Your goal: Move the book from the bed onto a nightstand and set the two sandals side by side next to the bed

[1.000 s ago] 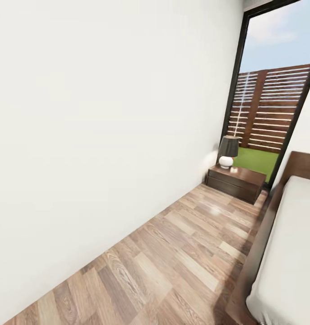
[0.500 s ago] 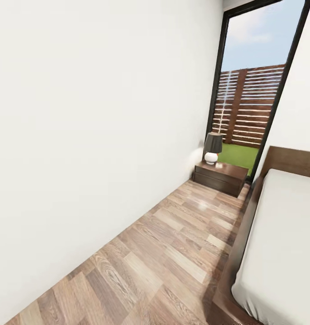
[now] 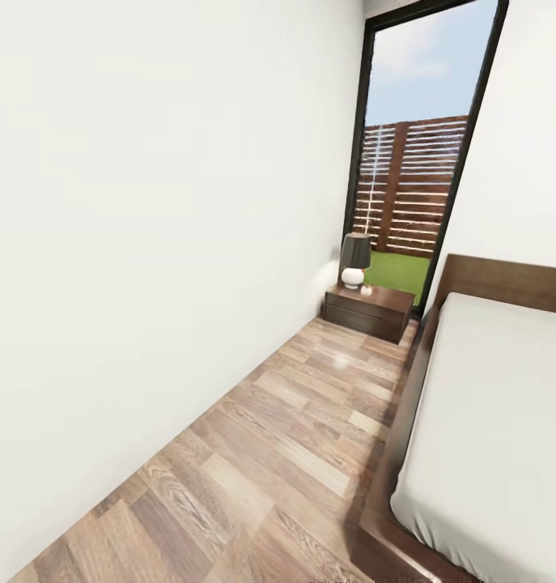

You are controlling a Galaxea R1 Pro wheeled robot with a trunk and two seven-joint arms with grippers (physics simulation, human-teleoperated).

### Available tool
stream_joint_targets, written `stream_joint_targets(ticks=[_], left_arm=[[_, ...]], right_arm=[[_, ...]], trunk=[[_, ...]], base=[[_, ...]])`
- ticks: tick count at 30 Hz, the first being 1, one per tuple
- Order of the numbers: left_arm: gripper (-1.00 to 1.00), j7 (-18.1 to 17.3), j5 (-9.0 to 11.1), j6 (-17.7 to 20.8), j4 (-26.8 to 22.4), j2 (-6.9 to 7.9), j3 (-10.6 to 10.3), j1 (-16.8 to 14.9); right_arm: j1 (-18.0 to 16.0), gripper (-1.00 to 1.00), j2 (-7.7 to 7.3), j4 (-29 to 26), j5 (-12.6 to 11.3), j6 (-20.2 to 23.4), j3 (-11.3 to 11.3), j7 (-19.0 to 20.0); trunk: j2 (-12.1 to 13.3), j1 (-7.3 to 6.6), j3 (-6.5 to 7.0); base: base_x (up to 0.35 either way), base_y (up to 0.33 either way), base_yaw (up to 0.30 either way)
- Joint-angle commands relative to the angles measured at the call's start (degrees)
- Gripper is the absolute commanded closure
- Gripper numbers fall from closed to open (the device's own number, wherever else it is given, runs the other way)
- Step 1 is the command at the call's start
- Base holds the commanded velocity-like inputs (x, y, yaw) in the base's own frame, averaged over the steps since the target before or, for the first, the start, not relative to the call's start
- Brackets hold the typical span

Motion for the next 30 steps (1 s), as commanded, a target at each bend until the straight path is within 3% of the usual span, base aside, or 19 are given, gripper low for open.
stream_joint_targets(ticks=[1, 30], left_arm=[[-1.00, 0.0, 0.1, -0.1, -0.1, 0.00, 0.0, 0.0], [-1.00, 0.0, 0.1, -0.1, -0.1, 0.00, 0.0, 0.0]], right_arm=[[0.0, -1.00, -0.02, 0.0, -0.5, -0.2, 0.1, 0.0], [0.0, -1.00, 0.03, 0.0, -0.5, -0.2, 0.3, 0.0]], trunk=[[0.0, 0.00, -0.05], [0.0, 0.00, -0.05]], base=[[0.000, 0.000, -0.279], [0.000, 0.000, -0.282]])
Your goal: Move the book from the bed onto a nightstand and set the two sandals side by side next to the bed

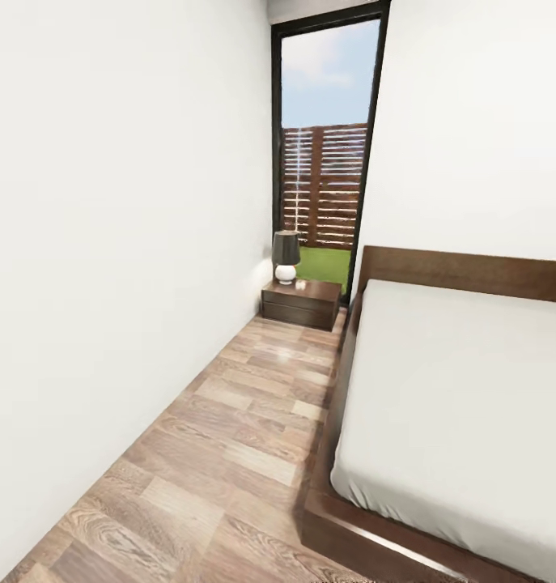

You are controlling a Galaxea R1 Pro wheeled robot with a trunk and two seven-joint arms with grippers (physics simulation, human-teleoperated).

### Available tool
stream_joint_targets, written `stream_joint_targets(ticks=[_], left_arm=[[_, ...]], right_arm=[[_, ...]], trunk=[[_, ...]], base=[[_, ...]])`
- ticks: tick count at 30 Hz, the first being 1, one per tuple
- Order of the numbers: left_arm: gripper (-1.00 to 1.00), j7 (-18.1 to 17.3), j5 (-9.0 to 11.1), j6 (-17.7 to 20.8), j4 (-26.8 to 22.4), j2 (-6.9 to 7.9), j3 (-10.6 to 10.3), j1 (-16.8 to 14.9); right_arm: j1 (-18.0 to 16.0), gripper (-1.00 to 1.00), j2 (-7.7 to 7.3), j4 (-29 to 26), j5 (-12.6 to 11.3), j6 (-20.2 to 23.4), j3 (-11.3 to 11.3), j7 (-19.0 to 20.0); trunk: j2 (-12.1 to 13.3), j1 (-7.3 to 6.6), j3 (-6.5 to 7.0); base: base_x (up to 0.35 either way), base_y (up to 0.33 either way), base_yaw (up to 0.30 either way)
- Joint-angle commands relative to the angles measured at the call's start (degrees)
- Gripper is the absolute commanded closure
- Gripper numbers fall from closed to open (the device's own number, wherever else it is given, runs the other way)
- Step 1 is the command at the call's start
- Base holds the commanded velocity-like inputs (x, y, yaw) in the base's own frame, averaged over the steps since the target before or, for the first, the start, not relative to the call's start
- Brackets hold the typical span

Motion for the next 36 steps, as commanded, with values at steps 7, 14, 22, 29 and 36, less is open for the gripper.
stream_joint_targets(ticks=[7, 14, 22, 29, 36], left_arm=[[-1.00, 0.0, 0.1, -0.1, -0.1, 0.00, 0.0, 0.0], [-1.00, 0.0, 0.0, -0.1, -0.1, 0.00, 0.0, 0.0], [-1.00, 0.0, 0.1, -0.1, -0.1, 0.00, 0.0, 0.0], [-1.00, 0.0, 0.1, -0.1, -0.1, 0.00, 0.0, 0.0], [-1.00, 0.0, 0.1, -0.1, -0.1, 0.00, 0.0, 0.0]], right_arm=[[0.0, -1.00, -0.03, 0.0, -0.5, -0.2, 0.1, 0.0], [0.0, -1.00, -0.02, 0.0, -0.5, -0.2, 0.1, 0.0], [0.0, -1.00, 0.01, 0.0, -0.5, -0.2, 0.0, 0.0], [0.0, -1.00, -0.01, 0.0, -0.5, -0.2, 0.0, 0.0], [0.0, -1.00, -0.02, 0.0, -0.5, -0.2, 0.0, 0.0]], trunk=[[0.0, 0.00, -0.04], [0.0, 0.00, -0.04], [0.0, 0.00, -0.04], [0.0, 0.00, -0.04], [0.0, 0.00, -0.04]], base=[[0.000, 0.000, -0.282], [0.000, 0.000, -0.283], [0.000, 0.000, -0.282], [0.000, 0.000, -0.283], [0.000, 0.000, -0.283]])
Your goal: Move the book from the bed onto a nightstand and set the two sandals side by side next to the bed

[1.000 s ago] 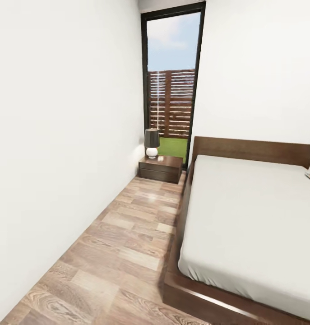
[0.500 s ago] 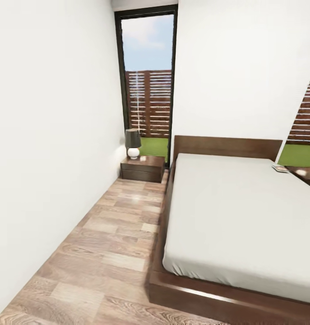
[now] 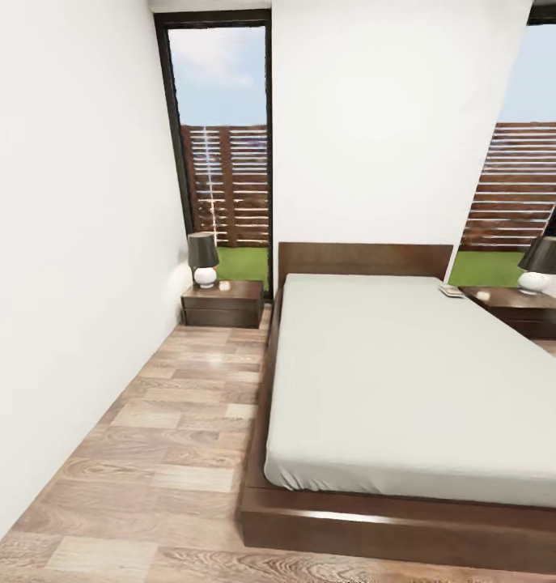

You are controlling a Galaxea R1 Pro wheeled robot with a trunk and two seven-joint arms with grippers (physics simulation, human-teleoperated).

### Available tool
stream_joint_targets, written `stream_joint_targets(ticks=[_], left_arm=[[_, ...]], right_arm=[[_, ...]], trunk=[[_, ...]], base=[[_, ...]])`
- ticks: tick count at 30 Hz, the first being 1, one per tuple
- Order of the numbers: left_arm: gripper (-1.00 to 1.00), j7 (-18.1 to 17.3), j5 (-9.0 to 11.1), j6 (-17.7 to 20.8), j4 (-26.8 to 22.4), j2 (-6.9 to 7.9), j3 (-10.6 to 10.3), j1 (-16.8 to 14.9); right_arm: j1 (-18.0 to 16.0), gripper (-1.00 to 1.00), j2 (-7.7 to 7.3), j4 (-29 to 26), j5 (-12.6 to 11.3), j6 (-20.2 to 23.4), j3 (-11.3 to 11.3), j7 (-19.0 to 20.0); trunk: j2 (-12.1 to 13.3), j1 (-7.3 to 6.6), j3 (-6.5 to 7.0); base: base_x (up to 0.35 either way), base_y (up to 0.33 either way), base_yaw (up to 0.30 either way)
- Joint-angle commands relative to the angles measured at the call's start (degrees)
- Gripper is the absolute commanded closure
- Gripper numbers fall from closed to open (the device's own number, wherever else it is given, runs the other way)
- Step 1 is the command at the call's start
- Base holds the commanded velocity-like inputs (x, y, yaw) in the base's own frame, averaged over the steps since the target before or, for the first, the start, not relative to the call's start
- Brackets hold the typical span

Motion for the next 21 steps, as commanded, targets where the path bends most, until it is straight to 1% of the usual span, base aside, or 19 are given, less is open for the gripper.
stream_joint_targets(ticks=[1, 21], left_arm=[[-1.00, 0.0, 0.1, -0.1, -0.1, 0.00, 0.0, 0.0], [-1.00, 0.0, 0.1, -0.1, -0.1, 0.00, 0.0, 0.0]], right_arm=[[0.0, -1.00, -0.02, 0.0, -0.5, -0.2, 0.1, 0.0], [0.0, -1.00, -0.01, 0.0, -0.5, -0.2, 0.1, 0.0]], trunk=[[0.0, 0.00, -0.04], [0.0, 0.00, -0.04]], base=[[0.000, 0.000, -0.282], [0.000, 0.000, -0.283]])
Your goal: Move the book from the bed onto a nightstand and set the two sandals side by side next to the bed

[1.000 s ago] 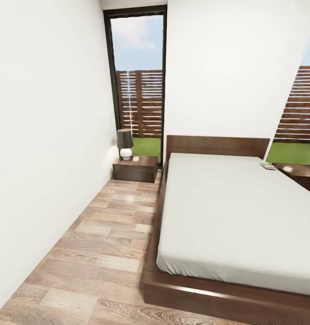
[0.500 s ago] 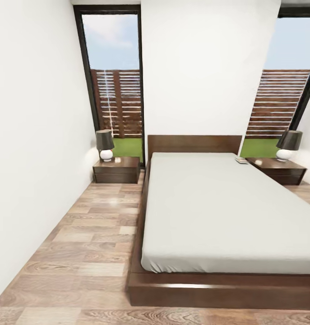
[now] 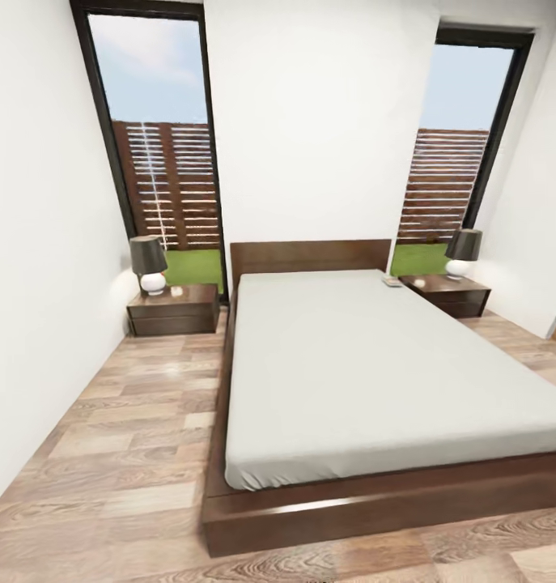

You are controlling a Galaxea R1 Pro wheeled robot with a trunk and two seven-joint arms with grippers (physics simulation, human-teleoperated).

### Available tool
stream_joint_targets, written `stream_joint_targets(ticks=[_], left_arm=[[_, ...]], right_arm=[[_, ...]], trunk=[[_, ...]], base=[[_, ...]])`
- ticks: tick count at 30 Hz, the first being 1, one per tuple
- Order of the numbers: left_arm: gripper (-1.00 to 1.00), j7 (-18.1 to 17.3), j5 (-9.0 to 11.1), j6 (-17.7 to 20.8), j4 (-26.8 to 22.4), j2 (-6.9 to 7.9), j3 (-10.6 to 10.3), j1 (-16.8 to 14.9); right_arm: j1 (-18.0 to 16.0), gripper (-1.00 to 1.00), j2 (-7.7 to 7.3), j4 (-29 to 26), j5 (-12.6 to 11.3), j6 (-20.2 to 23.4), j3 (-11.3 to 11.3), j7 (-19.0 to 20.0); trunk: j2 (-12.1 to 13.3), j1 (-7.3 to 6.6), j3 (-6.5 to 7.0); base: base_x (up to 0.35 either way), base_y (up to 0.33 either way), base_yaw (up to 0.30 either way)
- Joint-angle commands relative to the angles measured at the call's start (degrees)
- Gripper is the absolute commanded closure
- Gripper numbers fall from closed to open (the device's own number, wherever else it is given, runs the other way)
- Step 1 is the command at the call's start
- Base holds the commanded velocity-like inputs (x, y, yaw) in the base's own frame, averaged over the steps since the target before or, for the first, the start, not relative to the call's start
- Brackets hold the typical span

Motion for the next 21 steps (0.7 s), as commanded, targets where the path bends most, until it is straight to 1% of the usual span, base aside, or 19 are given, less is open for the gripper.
stream_joint_targets(ticks=[1, 21], left_arm=[[-1.00, 0.0, 0.1, -0.1, -0.1, 0.00, 0.0, 0.0], [-1.00, 0.0, 0.1, -0.1, -0.1, 0.00, 0.0, 0.0]], right_arm=[[0.0, -1.00, -0.01, 0.0, -0.5, -0.2, 0.1, 0.0], [0.0, -1.00, -0.04, 0.0, -0.5, -0.2, 0.3, 0.0]], trunk=[[0.0, 0.00, -0.04], [0.0, 0.00, -0.04]], base=[[0.000, 0.000, -0.283], [0.000, 0.000, -0.283]])
